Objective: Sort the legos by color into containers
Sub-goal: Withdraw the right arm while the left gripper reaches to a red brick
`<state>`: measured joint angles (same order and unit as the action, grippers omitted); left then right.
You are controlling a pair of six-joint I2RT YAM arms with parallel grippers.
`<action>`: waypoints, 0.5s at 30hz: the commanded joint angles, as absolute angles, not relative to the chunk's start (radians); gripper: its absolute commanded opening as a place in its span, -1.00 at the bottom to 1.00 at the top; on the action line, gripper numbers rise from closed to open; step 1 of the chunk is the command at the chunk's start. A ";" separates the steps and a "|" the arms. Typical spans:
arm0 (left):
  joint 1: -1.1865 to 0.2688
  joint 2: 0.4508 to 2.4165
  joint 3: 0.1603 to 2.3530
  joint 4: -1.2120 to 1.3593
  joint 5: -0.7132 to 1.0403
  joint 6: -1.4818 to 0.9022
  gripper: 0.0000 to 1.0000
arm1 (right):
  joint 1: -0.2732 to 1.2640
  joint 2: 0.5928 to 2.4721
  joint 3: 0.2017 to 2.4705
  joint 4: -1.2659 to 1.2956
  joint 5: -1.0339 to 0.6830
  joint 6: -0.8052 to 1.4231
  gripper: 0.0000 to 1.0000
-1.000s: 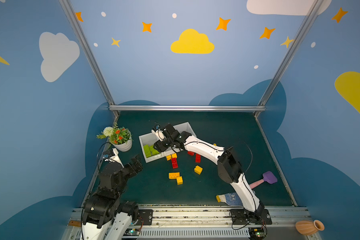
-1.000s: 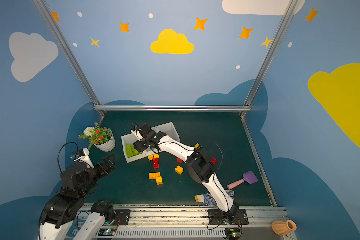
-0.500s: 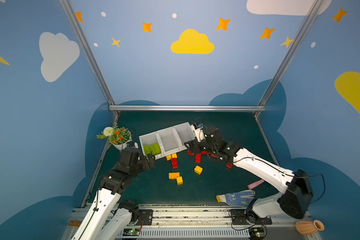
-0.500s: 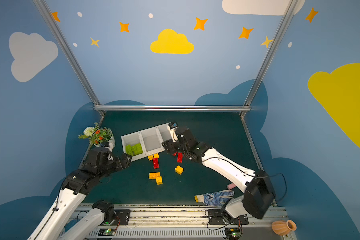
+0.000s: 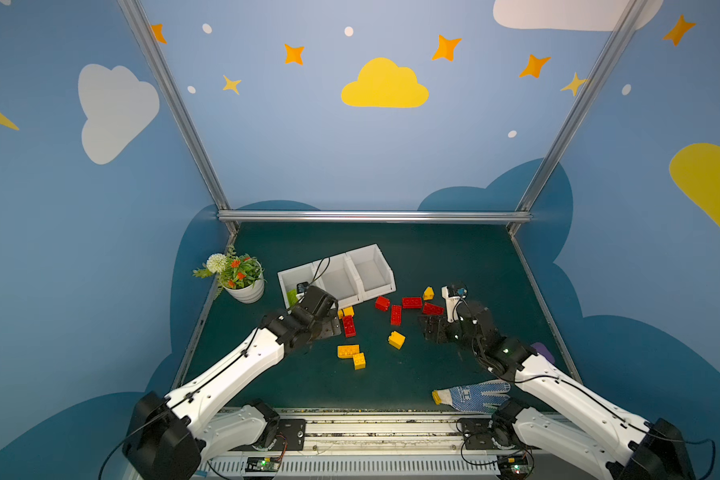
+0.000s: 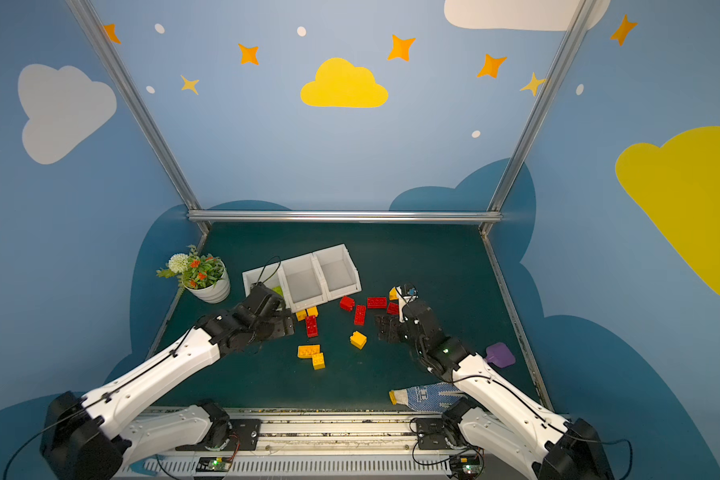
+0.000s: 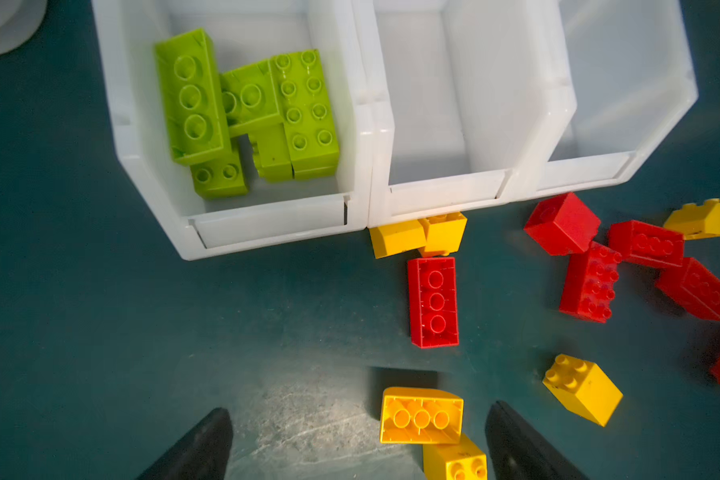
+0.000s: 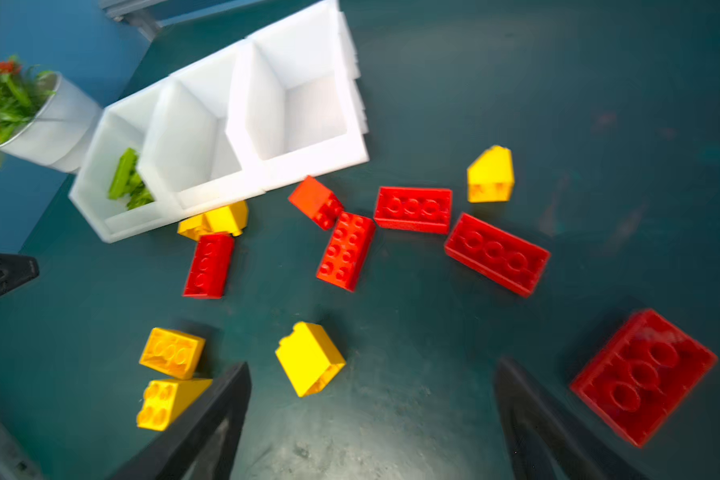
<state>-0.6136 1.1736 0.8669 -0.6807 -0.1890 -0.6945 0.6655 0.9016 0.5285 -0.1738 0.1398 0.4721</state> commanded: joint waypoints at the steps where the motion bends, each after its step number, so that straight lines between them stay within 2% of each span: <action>1: -0.622 1.261 0.905 -0.653 -0.218 -0.750 0.86 | 0.661 0.841 0.459 -0.113 0.226 0.536 0.78; 8: -0.654 1.429 0.966 -0.645 -0.225 -0.797 0.83 | 0.660 0.820 0.407 -0.088 0.314 0.563 0.80; 15: -0.663 1.544 0.994 -0.610 -0.221 -0.816 0.83 | 0.660 0.874 0.414 -0.078 0.292 0.578 0.80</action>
